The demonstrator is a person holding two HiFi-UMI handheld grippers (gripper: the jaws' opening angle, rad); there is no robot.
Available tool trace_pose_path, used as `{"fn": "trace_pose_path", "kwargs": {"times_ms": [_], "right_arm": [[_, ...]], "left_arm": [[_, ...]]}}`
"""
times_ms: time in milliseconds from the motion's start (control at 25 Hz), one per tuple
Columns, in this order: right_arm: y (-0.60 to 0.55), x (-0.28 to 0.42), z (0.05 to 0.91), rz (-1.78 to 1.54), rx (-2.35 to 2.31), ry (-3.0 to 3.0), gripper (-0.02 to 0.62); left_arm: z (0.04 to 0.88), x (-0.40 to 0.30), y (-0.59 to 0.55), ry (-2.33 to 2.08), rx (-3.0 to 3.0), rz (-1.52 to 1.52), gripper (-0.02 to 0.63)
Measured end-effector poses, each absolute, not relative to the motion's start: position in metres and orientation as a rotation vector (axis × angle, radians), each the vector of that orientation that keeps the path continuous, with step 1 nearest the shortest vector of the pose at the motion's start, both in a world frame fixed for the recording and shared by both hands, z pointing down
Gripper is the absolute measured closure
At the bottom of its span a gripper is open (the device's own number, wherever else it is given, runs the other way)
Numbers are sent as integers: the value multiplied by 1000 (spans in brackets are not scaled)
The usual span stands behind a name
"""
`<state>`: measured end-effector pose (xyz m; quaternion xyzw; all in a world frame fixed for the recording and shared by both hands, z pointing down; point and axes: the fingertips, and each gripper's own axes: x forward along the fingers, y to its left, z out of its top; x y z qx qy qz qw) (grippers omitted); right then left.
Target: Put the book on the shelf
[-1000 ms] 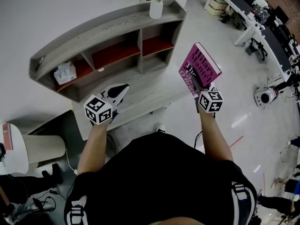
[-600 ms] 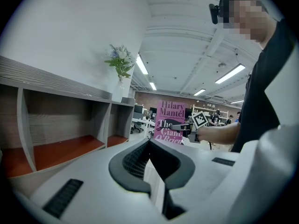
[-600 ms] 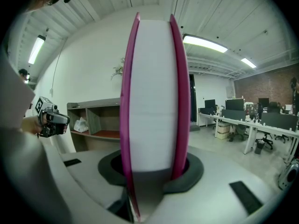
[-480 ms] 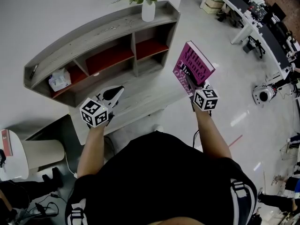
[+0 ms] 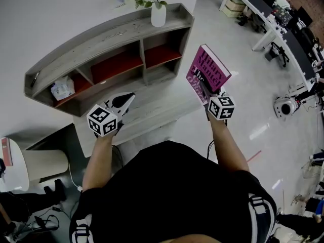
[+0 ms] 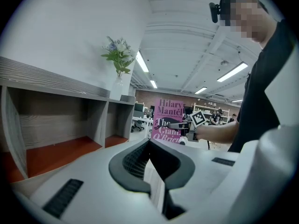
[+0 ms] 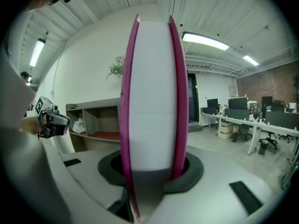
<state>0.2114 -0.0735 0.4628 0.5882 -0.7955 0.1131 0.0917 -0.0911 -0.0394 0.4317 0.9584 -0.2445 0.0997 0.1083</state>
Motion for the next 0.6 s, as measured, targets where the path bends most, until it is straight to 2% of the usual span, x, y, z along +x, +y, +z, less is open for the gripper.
{"fn": "trace_pose_path", "kwargs": {"times_ms": [600], "right_arm": [[-106,246,469,337,1717,-2399,443]], "left_arm": [[440,-52,-60,-750,2804,329,586]]}}
